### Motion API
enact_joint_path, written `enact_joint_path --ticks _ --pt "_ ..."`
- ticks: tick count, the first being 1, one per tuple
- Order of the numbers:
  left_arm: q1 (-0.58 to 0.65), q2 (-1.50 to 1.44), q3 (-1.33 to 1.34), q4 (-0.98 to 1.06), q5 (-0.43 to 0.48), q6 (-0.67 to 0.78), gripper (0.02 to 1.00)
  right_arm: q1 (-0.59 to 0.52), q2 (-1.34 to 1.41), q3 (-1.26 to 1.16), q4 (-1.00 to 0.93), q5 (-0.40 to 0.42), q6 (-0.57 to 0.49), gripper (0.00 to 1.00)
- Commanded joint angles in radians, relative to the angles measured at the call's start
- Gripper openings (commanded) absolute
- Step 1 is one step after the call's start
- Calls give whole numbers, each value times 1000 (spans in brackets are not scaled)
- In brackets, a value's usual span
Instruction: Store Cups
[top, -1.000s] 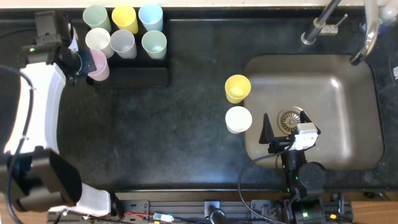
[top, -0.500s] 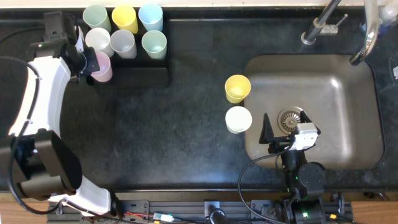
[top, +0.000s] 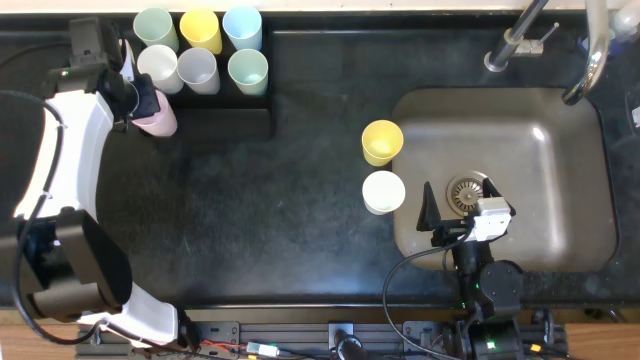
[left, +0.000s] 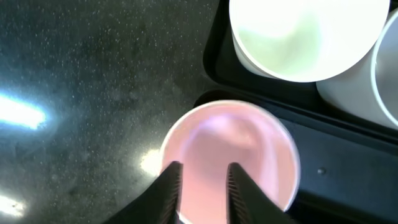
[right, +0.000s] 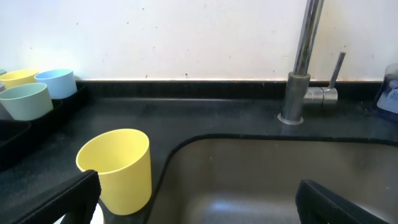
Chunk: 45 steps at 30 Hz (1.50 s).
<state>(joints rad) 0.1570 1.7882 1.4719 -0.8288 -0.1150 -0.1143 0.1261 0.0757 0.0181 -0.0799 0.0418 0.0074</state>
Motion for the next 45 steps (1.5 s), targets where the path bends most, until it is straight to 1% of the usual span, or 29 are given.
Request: enact_joint_path --ticks 1,3,6,9,11,15,16,21,24,27,30,33,37,45 --pt "0 -14 -8 7 6 9 529 -2 -11 -13 5 7 8 996" --pt "-7 -57 -5 8 -16 -13 597 -2 -11 -13 5 7 8 998" --pt "-34 -165 4 2 -45 -55 669 -2 -11 -13 5 7 8 996" --pt "-99 -273 62 -42 -48 -130 741 -2 -11 -13 5 7 8 996" --pt "-184 -314 127 -88 -66 -187 774 -2 -11 -13 5 7 8 998" --pt "-411 -313 258 -212 -197 -376 798 -2 -11 -13 5 7 8 998" --pt "-474 -303 282 -233 -214 -419 803 -2 -11 -13 5 7 8 998" --pt "-723 -222 323 -253 -220 -520 818 -2 -11 -13 5 7 8 996" --pt "-809 -140 323 -267 -196 -575 820 -2 -11 -13 5 7 8 996" --pt "-862 -46 325 -266 -129 -575 820 -2 -11 -13 5 7 8 998" --pt "-902 47 330 -259 -87 -575 814 -2 -11 -13 5 7 8 998" --pt "-935 125 330 -224 -78 -571 792 -2 -11 -13 5 7 8 998" --pt "-958 197 330 -157 -48 -568 794 -2 -11 -13 5 7 8 998" --pt "-964 288 354 -82 -42 -567 798 -2 -11 -13 5 7 8 998"
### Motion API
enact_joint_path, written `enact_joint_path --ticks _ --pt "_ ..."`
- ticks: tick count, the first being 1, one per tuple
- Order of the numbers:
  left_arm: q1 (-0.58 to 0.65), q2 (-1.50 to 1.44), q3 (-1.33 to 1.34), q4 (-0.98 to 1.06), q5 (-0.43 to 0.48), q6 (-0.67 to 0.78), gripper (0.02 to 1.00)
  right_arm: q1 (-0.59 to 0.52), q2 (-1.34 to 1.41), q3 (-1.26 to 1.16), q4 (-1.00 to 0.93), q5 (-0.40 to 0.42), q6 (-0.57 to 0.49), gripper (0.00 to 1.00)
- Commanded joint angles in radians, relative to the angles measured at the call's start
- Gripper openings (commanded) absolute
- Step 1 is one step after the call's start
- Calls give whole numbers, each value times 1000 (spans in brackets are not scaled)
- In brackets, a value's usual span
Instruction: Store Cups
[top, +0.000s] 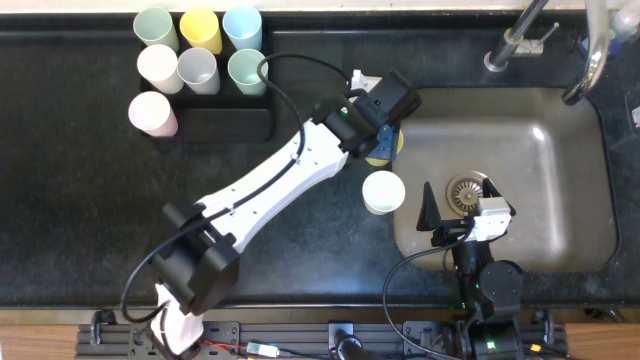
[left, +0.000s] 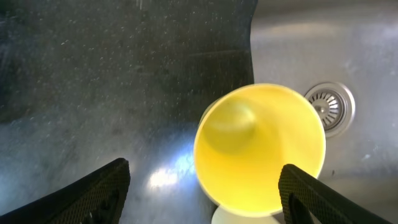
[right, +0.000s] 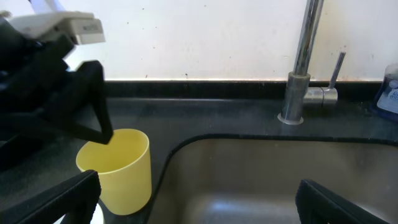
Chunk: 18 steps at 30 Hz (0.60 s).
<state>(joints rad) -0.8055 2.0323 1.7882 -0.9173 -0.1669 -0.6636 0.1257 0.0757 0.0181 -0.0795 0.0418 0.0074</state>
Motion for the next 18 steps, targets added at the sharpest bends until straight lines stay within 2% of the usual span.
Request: enact_joint_path --ticks 1,4,7,10,15,18 --pt "-2 57 45 7 10 -18 798 -2 -11 -13 5 7 8 998" --pt "-2 75 49 11 10 -18 783 -2 -11 -13 5 7 8 998" --pt "-1 100 49 11 14 -18 713 -2 -11 -13 5 7 8 998" --pt "0 123 49 13 13 -18 542 -2 -11 -13 5 7 8 996" --pt "5 124 56 25 5 3 128 -2 -11 -13 5 7 8 998" --pt "11 102 59 27 -3 4 45 -2 -11 -13 5 7 8 998"
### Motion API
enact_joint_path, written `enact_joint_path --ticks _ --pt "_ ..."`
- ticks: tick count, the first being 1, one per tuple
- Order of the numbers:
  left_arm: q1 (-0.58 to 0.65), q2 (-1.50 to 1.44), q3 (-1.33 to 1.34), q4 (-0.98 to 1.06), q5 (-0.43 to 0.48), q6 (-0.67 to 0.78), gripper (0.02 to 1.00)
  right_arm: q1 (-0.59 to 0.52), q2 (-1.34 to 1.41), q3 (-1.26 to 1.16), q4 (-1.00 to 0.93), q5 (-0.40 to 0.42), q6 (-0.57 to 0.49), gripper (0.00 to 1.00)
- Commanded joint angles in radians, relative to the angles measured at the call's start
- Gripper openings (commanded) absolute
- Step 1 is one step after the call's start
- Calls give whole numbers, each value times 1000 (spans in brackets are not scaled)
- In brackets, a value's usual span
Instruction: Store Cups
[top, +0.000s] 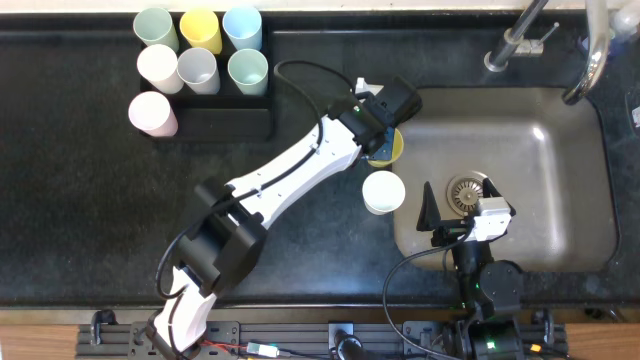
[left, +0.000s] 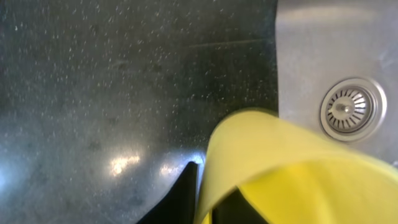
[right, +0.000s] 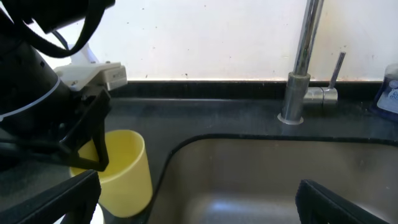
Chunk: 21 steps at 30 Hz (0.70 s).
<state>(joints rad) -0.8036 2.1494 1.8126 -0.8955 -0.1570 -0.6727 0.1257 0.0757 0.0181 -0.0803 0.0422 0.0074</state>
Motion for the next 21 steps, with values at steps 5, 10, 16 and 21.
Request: enact_joint_path --ticks 5,10,16,21 --pt "50 -158 34 0 -115 -16 34 -2 -11 -13 5 6 8 998" --pt "167 -370 24 -114 -326 -341 34 -2 -11 -13 5 6 8 998" --pt "384 -537 -56 -328 -367 -875 36 -2 -11 -13 5 6 8 998" --pt "546 -531 -119 -364 -222 -911 36 -2 -11 -13 5 6 8 996"
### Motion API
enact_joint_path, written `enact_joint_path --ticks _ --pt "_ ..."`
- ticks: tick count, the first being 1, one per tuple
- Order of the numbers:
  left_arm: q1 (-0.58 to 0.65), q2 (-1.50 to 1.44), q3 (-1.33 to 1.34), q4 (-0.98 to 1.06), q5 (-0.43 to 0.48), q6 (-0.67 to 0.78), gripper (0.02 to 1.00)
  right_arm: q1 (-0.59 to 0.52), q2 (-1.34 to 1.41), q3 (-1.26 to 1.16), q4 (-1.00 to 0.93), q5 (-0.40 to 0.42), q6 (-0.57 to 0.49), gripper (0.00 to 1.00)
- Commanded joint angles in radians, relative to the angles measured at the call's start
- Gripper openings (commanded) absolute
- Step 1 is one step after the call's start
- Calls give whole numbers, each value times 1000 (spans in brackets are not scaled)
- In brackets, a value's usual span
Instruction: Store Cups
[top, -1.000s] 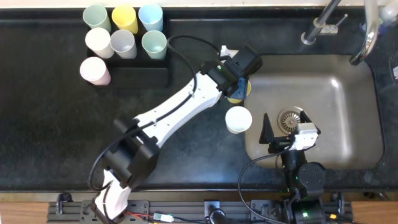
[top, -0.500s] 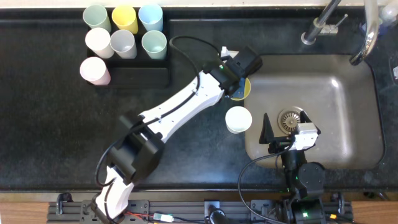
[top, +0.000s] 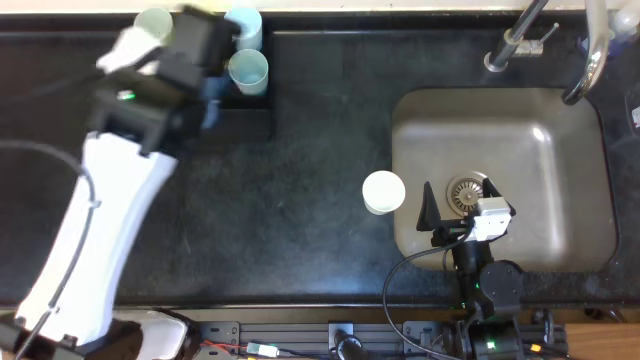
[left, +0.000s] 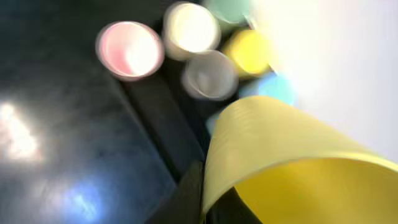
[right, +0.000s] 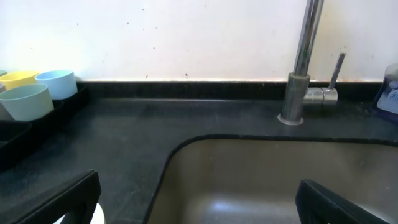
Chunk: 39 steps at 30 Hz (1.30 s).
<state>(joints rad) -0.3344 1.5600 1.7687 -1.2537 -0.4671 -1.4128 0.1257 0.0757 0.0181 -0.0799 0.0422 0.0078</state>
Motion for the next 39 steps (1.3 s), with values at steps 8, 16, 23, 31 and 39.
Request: enact_joint_path --ticks 8,16,23,31,39 --pt "166 121 -194 4 187 -248 36 -2 -11 -13 5 6 8 998" --pt "172 225 -200 53 211 -264 36 -2 -11 -13 5 6 8 996" --pt "178 268 -200 55 212 -265 36 -2 -11 -13 5 6 8 998" --pt "195 315 -200 71 221 -264 36 -2 -11 -13 5 6 8 998" --pt "211 369 -200 98 274 -253 36 -2 -11 -13 5 6 8 998"
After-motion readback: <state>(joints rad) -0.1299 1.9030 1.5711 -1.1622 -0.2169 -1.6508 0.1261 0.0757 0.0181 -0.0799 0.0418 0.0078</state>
